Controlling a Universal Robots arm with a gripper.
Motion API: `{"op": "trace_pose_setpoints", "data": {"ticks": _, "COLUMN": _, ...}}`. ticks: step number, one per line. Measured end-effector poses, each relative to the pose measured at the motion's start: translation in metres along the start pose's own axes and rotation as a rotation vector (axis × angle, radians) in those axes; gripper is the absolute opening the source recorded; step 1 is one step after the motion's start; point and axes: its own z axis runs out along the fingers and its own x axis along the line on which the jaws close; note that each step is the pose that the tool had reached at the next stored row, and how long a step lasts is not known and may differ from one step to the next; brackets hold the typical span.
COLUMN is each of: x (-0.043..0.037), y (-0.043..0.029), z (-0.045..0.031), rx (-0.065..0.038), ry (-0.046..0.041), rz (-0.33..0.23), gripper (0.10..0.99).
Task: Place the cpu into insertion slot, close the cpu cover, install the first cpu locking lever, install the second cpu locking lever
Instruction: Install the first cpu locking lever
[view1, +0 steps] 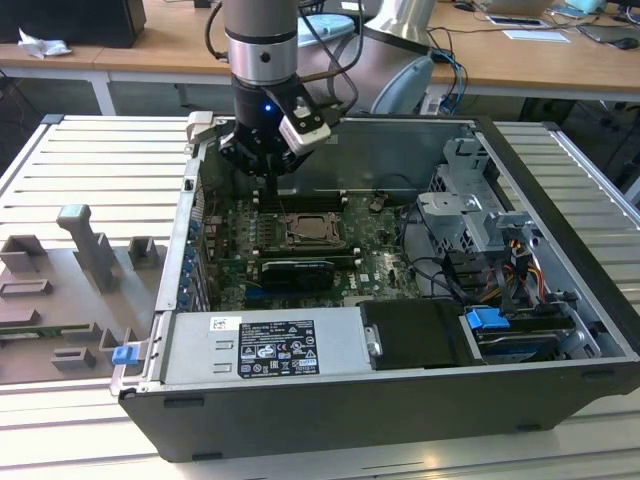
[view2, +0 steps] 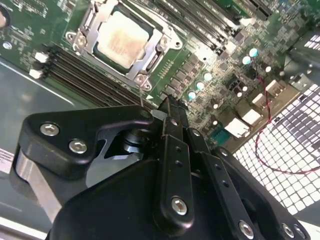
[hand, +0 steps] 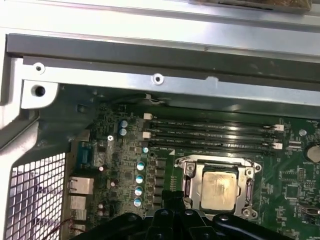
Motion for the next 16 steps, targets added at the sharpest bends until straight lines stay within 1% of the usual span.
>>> {"op": "trace_pose_setpoints", "data": {"ticks": 3, "x": 0.0062, "y": 0.0070, "z": 0.0050, "rx": 0.000, "ry": 0.0002, "rz": 0.000, "gripper": 0.106}}
{"op": "trace_pose_setpoints", "data": {"ticks": 6, "x": 0.0089, "y": 0.0111, "z": 0.0074, "rx": 0.000, "ry": 0.0002, "rz": 0.000, "gripper": 0.106}}
{"op": "trace_pose_setpoints", "data": {"ticks": 12, "x": 0.0076, "y": 0.0183, "z": 0.0100, "rx": 0.000, "ry": 0.0006, "rz": 0.000, "gripper": 0.106}}
{"op": "trace_pose_setpoints", "data": {"ticks": 14, "x": 0.0048, "y": 0.0194, "z": 0.0103, "rx": 0.000, "ry": 0.0009, "rz": 0.001, "gripper": 0.106}}
{"op": "trace_pose_setpoints", "data": {"ticks": 16, "x": -0.0005, "y": 0.0201, "z": 0.0108, "rx": 0.000, "ry": 0.0014, "rz": 0.002, "gripper": 0.106}}
